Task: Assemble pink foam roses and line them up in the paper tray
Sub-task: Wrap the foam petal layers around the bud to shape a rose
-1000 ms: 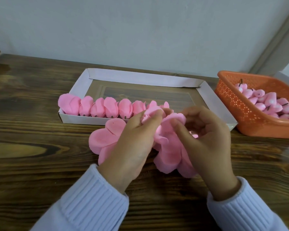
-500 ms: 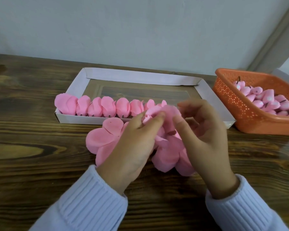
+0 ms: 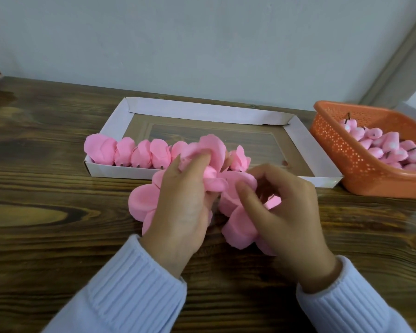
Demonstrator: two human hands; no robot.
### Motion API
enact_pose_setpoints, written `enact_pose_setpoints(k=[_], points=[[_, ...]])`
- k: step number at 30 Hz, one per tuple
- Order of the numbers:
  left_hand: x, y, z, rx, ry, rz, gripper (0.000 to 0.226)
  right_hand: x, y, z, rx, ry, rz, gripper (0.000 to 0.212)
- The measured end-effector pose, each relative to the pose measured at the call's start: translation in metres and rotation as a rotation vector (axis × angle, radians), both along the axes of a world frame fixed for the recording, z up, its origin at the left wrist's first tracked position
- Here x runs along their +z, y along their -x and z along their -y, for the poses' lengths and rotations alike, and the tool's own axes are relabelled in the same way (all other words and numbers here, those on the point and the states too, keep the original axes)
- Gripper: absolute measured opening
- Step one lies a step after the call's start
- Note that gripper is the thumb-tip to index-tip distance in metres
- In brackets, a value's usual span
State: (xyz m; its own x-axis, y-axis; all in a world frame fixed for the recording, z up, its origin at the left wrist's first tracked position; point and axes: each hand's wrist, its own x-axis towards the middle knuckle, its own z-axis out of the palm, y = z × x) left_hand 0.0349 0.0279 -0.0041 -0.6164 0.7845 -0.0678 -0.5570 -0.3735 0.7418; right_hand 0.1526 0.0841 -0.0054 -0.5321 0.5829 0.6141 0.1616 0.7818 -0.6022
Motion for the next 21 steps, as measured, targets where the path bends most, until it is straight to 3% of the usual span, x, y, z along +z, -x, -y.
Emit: enact_pose_setpoints(k=[6,15,18,21], points=[[-0.0008,-0.0041,0.0018,-0.025,0.088,-0.116,0.018,-0.0008,-0.0011,0.0035,-0.020,-0.154,-0.043,0.022],[-0.0024,-0.0084,0.0017,-0.021,0.152,-0.192,0.027,-0.0024,-0.0010,0.0011,-0.001,-0.281,-0.042,0.007],[-0.0009,-0.0080,0.0018,-0.057,0.160,-0.192,0.040,-0.0028,-0.0018,0.0019,0.017,-0.269,-0.037,0.012],[-0.0017,-0.0081,0.0017,-0.084,0.160,-0.198,0.027,-0.0013,-0.0021,0.0028,-0.030,-0.148,-0.099,0.017]])
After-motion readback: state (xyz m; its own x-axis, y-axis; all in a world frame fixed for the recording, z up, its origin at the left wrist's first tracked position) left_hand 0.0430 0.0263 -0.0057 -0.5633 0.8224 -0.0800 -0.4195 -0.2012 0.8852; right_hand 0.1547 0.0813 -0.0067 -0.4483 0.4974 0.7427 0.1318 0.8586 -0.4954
